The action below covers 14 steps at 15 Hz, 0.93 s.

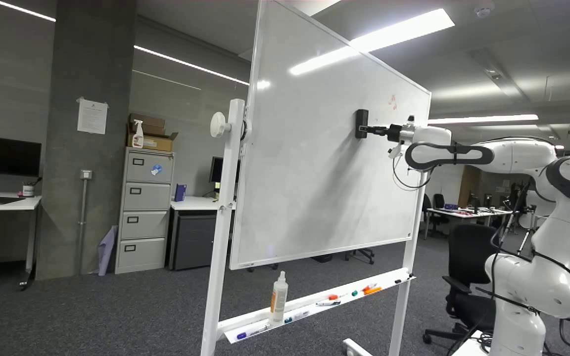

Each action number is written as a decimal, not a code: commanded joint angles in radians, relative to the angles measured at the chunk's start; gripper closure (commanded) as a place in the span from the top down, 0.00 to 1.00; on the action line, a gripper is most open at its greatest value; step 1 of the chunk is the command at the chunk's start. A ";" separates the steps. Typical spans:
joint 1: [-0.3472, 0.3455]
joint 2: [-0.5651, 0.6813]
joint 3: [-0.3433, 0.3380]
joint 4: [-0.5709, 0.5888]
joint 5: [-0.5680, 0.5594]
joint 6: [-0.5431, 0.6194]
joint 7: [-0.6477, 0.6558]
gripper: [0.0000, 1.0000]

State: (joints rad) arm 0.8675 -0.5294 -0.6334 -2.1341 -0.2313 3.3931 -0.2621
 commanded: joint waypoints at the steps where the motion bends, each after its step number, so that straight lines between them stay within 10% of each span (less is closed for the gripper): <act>1: 0.011 0.021 -0.063 0.061 -0.001 -0.028 -0.011 0.31; 14: -0.056 0.001 -0.113 0.072 0.037 -0.014 0.015 0.31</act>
State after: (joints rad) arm 0.8496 -0.5812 -0.7119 -2.1189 -0.2223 3.3931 -0.2591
